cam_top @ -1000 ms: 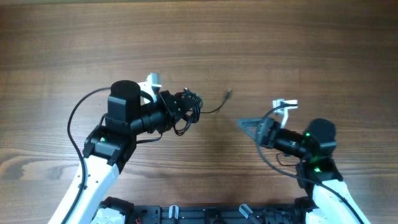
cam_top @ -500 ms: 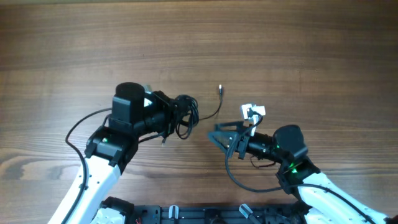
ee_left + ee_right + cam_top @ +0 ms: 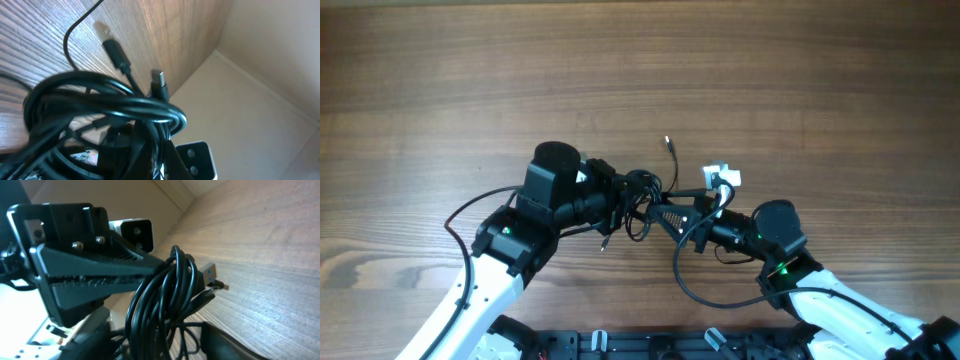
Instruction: Untangle cables
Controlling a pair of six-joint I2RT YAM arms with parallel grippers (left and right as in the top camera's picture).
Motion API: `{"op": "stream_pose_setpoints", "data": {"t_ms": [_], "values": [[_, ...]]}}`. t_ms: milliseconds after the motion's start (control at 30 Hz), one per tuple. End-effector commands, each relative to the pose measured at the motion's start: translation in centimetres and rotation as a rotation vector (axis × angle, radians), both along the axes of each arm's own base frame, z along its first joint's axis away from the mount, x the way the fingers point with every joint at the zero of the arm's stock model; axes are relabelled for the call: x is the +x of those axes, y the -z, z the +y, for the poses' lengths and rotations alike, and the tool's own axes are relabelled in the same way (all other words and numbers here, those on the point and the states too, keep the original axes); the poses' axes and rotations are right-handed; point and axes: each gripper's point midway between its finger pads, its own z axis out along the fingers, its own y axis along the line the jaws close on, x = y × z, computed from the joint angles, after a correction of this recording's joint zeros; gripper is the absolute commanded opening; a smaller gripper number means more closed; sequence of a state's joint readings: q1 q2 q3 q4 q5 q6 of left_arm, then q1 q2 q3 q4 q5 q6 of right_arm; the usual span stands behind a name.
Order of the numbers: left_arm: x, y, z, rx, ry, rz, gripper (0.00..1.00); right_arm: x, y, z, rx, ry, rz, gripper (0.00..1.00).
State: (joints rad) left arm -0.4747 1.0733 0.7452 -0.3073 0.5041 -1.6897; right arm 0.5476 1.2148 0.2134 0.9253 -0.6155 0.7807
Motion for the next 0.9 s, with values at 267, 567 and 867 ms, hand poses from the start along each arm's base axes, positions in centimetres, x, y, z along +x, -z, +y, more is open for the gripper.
{"op": "stream_pose_setpoints", "data": {"t_ms": [267,567,867], "values": [[3.6,-0.4,3.8,0.036,-0.197,-0.042,0.04,-2.5,0.2,1.2,0.015,-0.165,0.05,0.04],[7.9,-0.6,13.4,0.117,-0.428,-0.129,0.04,-4.6,1.8,1.4,-0.019,-0.272,0.141,0.04],[5.1,1.0,12.5,0.28,-0.063,-0.29,0.51,-3.7,1.0,1.3,-0.01,-0.234,0.064,0.04]]}}
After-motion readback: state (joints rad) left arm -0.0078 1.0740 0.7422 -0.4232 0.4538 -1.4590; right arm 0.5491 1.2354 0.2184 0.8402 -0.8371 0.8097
